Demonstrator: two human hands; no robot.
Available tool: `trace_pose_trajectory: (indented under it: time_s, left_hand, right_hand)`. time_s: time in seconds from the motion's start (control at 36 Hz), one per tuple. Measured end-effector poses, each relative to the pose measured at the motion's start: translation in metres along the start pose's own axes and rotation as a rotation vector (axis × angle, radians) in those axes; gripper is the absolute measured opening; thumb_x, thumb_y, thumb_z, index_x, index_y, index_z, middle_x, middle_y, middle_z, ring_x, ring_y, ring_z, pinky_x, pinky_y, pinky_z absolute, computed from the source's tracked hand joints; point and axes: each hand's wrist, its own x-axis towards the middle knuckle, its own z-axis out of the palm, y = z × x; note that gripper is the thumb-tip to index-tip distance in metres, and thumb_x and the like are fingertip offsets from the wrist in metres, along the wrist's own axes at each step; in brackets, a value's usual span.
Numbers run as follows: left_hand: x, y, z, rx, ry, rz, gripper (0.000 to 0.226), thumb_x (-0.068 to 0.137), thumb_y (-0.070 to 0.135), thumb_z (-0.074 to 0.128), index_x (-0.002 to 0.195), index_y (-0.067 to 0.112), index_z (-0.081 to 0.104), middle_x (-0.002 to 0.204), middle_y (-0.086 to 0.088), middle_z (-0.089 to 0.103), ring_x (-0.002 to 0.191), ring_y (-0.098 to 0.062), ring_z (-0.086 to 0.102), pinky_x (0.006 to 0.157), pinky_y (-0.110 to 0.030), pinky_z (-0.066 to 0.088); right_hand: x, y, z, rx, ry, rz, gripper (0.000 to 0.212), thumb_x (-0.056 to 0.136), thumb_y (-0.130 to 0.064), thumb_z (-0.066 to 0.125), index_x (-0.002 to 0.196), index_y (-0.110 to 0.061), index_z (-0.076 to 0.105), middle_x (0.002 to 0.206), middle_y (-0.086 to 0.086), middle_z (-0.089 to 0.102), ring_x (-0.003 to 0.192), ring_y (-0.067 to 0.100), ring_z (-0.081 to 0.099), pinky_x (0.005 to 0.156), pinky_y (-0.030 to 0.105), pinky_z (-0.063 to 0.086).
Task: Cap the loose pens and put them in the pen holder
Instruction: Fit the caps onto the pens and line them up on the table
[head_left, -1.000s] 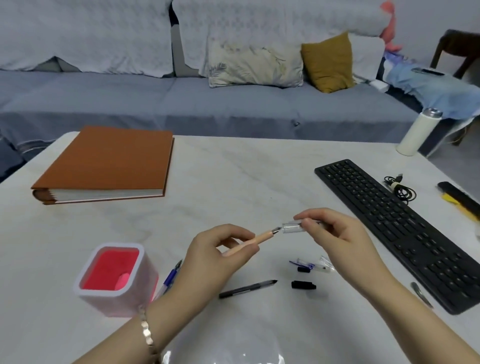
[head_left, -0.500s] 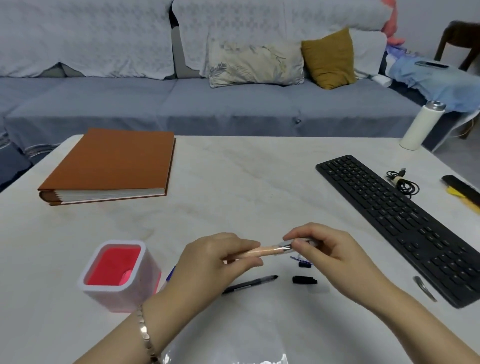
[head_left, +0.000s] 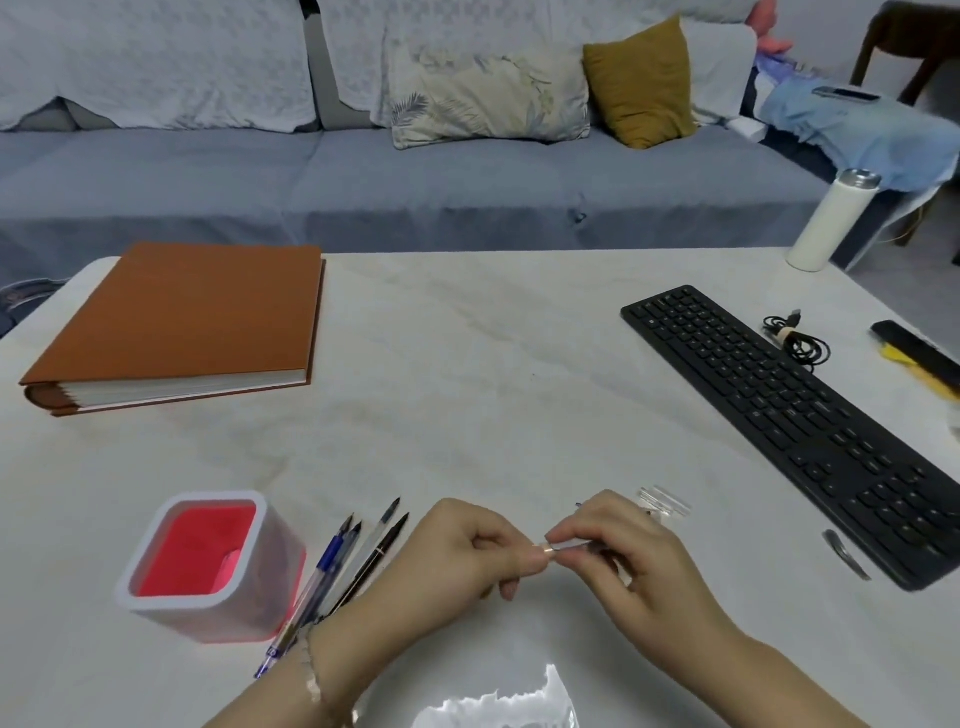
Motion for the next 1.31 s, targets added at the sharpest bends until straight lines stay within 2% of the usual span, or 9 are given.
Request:
trace_pose_trajectory:
  time_s: [0.11, 0.22, 0.33, 0.42, 0.61, 0.94, 1.03, 1.17, 1.31]
  left_hand:
    - [0.002, -0.004, -0.006, -0.133, -0.148, -0.264, 0.017, 0.079, 0.022, 0.063, 0.066, 0.012, 0.069, 0.038, 0.007, 0.052, 0.034, -0.005, 0.03, 0.036, -0.017, 0.017]
    - [0.0, -0.018, -0.01, 0.246, -0.061, -0.107, 0.027, 0.082, 0.032, 0.059, 0.058, 0.021, 0.065, 0.048, 0.006, 0.058, 0.048, -0.01, 0.047, 0.05, -0.024, 0.038]
    - [-0.005, -0.044, -0.023, 0.782, 0.255, -0.013, 0.028, 0.093, 0.034, 0.038, 0.092, 0.016, 0.06, 0.093, -0.004, 0.062, 0.091, -0.021, 0.055, 0.081, -0.035, 0.044]
    - [-0.013, -0.06, -0.04, 0.937, 0.493, -0.041, 0.013, 0.087, 0.008, 0.046, 0.095, 0.009, 0.056, 0.096, -0.011, 0.059, 0.092, -0.032, 0.057, 0.074, -0.043, 0.051]
    - [-0.019, -0.072, -0.052, 1.176, 0.402, -0.333, 0.033, 0.079, -0.004, 0.039, 0.107, 0.012, 0.039, 0.107, -0.008, 0.056, 0.099, -0.026, 0.055, 0.075, -0.032, 0.044]
    - [-0.003, -0.08, -0.055, 0.998, 0.533, -0.166, 0.008, 0.081, 0.001, 0.05, 0.086, 0.004, 0.057, 0.085, -0.019, 0.06, 0.081, -0.04, 0.057, 0.064, -0.043, 0.048]
    - [-0.002, -0.07, -0.049, 0.881, 0.615, -0.03, 0.014, 0.085, 0.007, 0.052, 0.098, 0.005, 0.059, 0.091, -0.018, 0.058, 0.081, -0.041, 0.059, 0.064, -0.043, 0.049]
    - [0.005, -0.042, -0.034, 0.605, 0.677, 0.144, 0.024, 0.091, 0.021, 0.047, 0.113, 0.02, 0.055, 0.097, -0.002, 0.051, 0.079, -0.021, 0.055, 0.072, -0.032, 0.043]
    - [0.008, -0.026, -0.021, 0.305, 0.558, 0.166, 0.02, 0.087, 0.015, 0.053, 0.094, 0.032, 0.061, 0.078, 0.009, 0.059, 0.068, 0.003, 0.054, 0.058, -0.002, 0.039]
  right_hand:
    - [0.002, 0.009, 0.0, -0.029, -0.184, 0.013, 0.013, 0.084, -0.033, 0.051, 0.09, -0.03, 0.061, 0.081, -0.004, 0.061, 0.074, 0.0, 0.052, 0.066, 0.008, 0.038]
    - [0.006, 0.033, 0.005, -0.414, -0.429, -0.117, 0.024, 0.088, -0.038, 0.038, 0.102, -0.032, 0.056, 0.081, -0.008, 0.066, 0.078, 0.002, 0.044, 0.07, 0.018, 0.034]
    - [0.015, 0.046, 0.009, -0.392, -0.226, 0.037, 0.026, 0.088, -0.034, 0.039, 0.101, -0.027, 0.06, 0.081, -0.009, 0.065, 0.081, 0.005, 0.046, 0.069, 0.02, 0.037]
    - [0.025, 0.059, 0.01, -0.386, -0.082, 0.192, 0.026, 0.091, -0.026, 0.042, 0.099, -0.018, 0.064, 0.085, -0.005, 0.059, 0.086, 0.016, 0.05, 0.079, 0.026, 0.037]
    - [0.043, 0.071, 0.024, -0.421, -0.081, 0.283, 0.018, 0.089, -0.011, 0.05, 0.095, -0.014, 0.067, 0.095, 0.004, 0.069, 0.096, 0.026, 0.053, 0.085, 0.037, 0.038]
    - [0.012, 0.076, -0.017, -0.488, 0.018, 0.393, 0.022, 0.081, -0.004, 0.059, 0.101, -0.008, 0.065, 0.106, 0.01, 0.065, 0.108, 0.027, 0.052, 0.093, 0.029, 0.035]
    - [-0.002, 0.081, -0.037, -0.5, 0.02, 0.472, 0.02, 0.082, -0.005, 0.058, 0.1, -0.009, 0.065, 0.104, 0.009, 0.063, 0.107, 0.026, 0.049, 0.088, 0.025, 0.03]
    - [-0.008, 0.083, -0.042, -0.511, -0.09, 0.467, 0.017, 0.084, -0.013, 0.059, 0.098, -0.012, 0.066, 0.089, -0.001, 0.055, 0.098, 0.022, 0.049, 0.082, 0.024, 0.031]
    - [0.001, 0.081, -0.023, -0.542, -0.1, 0.442, 0.023, 0.088, -0.02, 0.052, 0.107, -0.013, 0.063, 0.102, 0.005, 0.058, 0.103, 0.024, 0.046, 0.086, 0.031, 0.037]
